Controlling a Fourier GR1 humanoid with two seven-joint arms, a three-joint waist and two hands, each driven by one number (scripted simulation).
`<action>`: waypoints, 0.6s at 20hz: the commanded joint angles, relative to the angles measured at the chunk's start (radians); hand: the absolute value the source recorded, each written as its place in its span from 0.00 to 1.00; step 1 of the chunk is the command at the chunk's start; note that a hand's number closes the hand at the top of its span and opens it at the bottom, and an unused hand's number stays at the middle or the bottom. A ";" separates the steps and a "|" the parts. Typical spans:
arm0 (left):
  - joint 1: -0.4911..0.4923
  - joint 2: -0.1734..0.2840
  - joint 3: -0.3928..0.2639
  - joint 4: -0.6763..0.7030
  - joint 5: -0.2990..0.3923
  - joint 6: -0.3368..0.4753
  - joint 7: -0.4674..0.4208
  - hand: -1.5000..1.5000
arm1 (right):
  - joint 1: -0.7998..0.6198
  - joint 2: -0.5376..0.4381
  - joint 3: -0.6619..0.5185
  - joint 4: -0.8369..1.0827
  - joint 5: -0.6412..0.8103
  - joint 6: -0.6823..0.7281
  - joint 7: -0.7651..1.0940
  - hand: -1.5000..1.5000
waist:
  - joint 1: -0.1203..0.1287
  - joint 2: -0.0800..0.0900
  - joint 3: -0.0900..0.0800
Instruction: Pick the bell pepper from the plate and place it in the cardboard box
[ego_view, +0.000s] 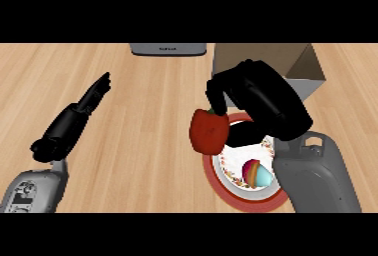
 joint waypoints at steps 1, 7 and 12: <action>0.014 -0.033 -0.031 -0.009 -0.030 0.022 -0.010 0.50 | -0.127 -0.035 -0.159 0.180 -0.036 -0.014 -0.024 1.00 | 0.004 0.002 0.000; -0.023 0.014 0.019 -0.005 0.023 -0.040 0.024 0.50 | -0.324 -0.148 -0.185 0.516 0.060 -0.061 -0.136 1.00 | 0.018 0.006 0.000; -0.015 -0.028 -0.015 0.029 -0.022 0.002 -0.027 0.50 | -0.360 -0.233 -0.135 0.733 0.109 0.063 -0.188 1.00 | 0.022 0.013 -0.001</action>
